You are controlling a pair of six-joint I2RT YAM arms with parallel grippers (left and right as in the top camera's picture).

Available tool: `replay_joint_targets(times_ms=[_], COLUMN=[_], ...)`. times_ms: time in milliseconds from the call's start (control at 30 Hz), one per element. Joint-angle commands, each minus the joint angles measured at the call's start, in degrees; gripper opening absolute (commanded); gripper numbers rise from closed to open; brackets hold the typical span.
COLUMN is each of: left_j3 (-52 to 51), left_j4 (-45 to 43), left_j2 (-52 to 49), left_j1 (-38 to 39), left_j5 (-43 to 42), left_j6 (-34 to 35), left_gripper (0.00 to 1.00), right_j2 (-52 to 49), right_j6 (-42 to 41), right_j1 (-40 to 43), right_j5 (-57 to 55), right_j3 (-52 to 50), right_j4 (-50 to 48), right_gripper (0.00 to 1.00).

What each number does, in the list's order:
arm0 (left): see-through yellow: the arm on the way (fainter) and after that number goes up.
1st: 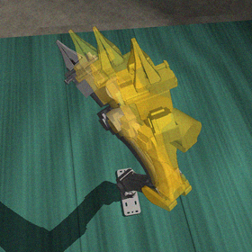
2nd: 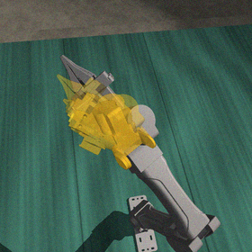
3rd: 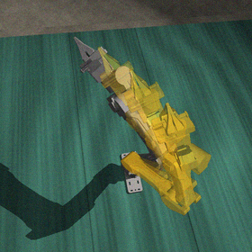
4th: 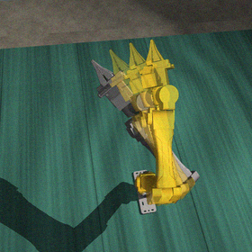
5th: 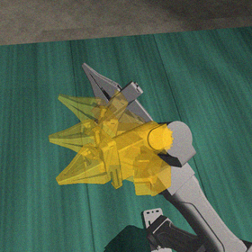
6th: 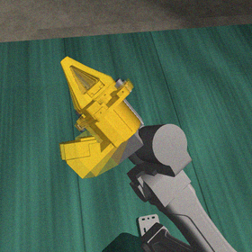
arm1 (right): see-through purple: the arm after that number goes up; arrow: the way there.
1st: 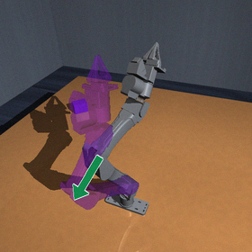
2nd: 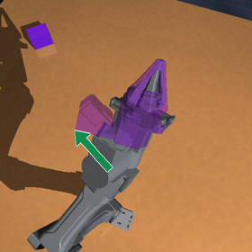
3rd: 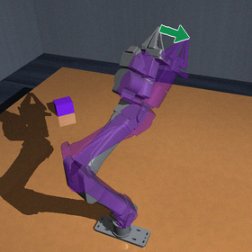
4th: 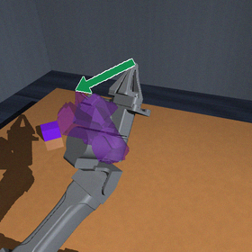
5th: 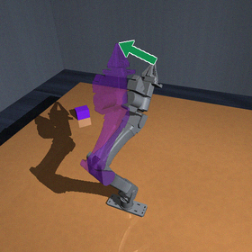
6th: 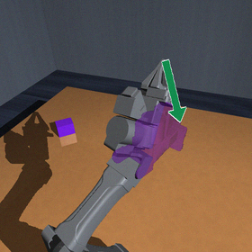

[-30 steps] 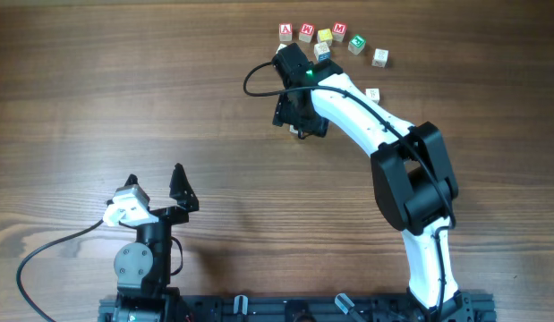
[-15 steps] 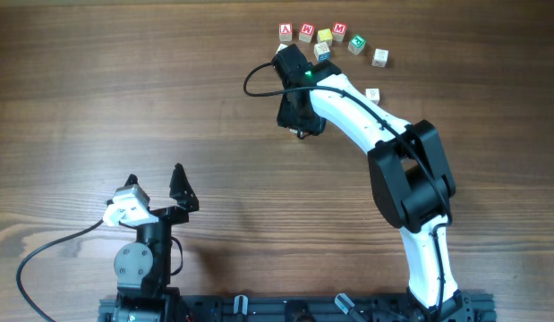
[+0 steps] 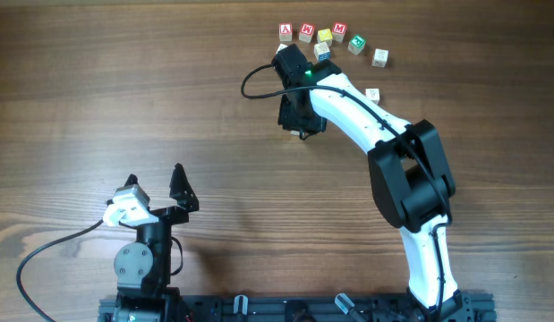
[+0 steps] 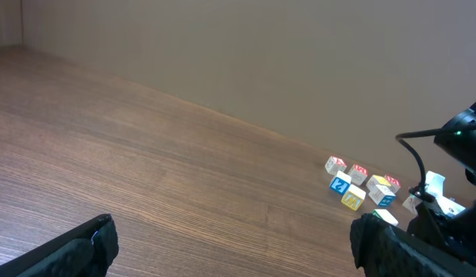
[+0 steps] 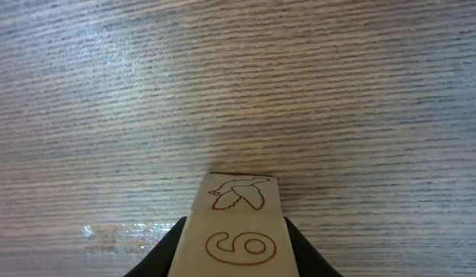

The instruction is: Form a tower

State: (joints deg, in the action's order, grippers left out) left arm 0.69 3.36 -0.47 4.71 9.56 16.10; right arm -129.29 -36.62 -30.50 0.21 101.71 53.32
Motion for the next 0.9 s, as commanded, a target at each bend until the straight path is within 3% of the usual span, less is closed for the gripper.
replay_joint_targets(times_ms=[0,133,233,467,633,767,867], left_j3=[-0.37,-0.35,-0.37,-0.37,-0.37,-0.37,-0.37], left_j4=[-0.17,-0.17,-0.17,-0.17,-0.17,-0.17,-0.17], left_j2=[0.31,0.31,0.31,0.31,0.31,0.31,0.31], left_j1=[-0.33,-0.33,-0.33,-0.33,-0.33,-0.33,-0.33], left_j5=[0.35,0.35,0.35,0.35,0.35,0.35,0.35], left_j6=[-1.09,-1.09,-1.09,-1.09,-1.09,-1.09,-1.09], left_gripper=[1.00,1.00,1.00,1.00,1.00,1.00,1.00], right_j2=[-1.75,-1.75,-1.75,-1.66,-0.59,1.49,4.63], right_j6=[3.67,6.67,6.84,6.64,6.38,2.84,0.11], right_j1=[0.13,0.13,0.13,0.13,0.13,0.13,0.13], right_j5=[1.14,1.11,1.09,1.14,1.14,1.14,1.14], right_j3=[1.03,1.03,1.05,3.28,4.44,4.48,4.48], right_j4=[0.55,1.42,1.55,3.93,5.33,6.32,6.99], right_gripper=[0.27,0.28,0.48,0.78,0.83,0.98,0.99])
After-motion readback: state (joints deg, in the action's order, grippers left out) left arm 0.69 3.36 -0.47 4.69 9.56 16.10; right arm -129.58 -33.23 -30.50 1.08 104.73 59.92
